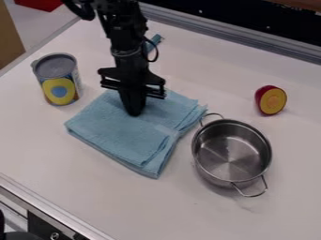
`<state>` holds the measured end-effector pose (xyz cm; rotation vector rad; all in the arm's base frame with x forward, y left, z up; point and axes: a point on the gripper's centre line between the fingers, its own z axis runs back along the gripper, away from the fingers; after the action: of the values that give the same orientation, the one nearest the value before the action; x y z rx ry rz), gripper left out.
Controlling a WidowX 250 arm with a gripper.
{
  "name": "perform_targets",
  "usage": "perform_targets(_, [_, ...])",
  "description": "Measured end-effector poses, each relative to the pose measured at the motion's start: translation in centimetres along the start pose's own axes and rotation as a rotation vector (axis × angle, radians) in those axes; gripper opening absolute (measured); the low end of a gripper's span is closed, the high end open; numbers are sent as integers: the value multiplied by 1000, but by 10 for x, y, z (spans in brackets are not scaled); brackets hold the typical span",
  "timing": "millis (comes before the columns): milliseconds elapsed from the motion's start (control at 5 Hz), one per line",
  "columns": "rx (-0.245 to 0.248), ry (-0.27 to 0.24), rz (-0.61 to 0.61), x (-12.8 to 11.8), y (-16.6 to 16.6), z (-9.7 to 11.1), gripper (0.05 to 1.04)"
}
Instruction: Moved the blue cloth in the top of the table
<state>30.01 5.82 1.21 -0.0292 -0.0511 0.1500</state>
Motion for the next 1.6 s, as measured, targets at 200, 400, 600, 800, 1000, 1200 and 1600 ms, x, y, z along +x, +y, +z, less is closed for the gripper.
perform_targets(200, [-2,-10,-13,5,-7,0,52])
perform_targets(400, [-2,-14,-9,16,-10,-3,52])
perform_targets(600, [-7,-46,-4,28,-13,-3,52])
perform_targets(800, [-4,-66,-14,40,-16,-5,52])
perform_targets(1000, [1,-85,-28,48,-19,-5,52])
perform_targets(1200, [7,-110,-39,64,-25,-5,52])
perform_targets(1600, [14,-117,49,82,-38,-6,52])
